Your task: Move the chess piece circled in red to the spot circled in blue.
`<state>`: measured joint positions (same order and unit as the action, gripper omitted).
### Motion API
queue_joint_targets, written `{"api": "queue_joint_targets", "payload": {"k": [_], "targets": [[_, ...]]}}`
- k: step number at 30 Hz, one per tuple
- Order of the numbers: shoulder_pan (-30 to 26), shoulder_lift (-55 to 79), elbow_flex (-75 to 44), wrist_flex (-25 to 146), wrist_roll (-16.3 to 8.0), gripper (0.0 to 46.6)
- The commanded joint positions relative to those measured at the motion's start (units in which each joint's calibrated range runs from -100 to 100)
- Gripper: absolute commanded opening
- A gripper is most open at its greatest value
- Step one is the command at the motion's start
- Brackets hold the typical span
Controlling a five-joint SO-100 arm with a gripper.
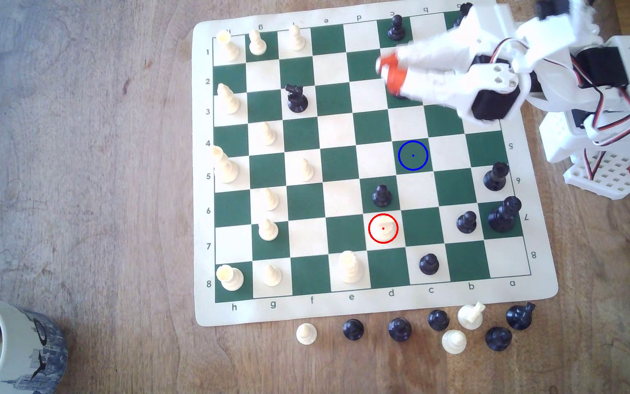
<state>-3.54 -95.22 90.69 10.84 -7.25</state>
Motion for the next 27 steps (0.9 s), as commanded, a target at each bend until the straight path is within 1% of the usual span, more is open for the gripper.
{"api": "queue_joint_targets", "payload": {"k": [1,2,3,4,6,7,10,12,15,16,20,23,25,27], "targets": [[-1.66,3.88,-10.82,11.03,1.37,0.3],[-2.05,4.9,-12.36,13.24,1.61,0.3],[-2.91,6.68,-15.71,17.58,3.71,0.3],[-3.38,8.13,-18.16,20.12,3.76,0.3],[-4.71,12.97,-24.96,26.51,2.83,0.3],[-6.04,18.4,-32.49,32.57,0.88,0.3],[-6.51,25.02,-39.47,37.81,0.2,0.3],[-6.9,29.6,-43.91,42.15,-0.54,2.2],[-7.84,33.93,-47.08,45.26,-1.12,4.6],[-8.23,37.24,-48.44,45.84,-1.76,5.5],[-8.39,43.36,-49.08,46.17,-2.2,8.2],[-9.64,46.16,-48.9,46.17,-2.3,8.6],[-10.89,49.55,-49.17,46.08,-2.3,7.9],[-11.67,51.68,-50.26,46.08,-2.34,9.0]]}}
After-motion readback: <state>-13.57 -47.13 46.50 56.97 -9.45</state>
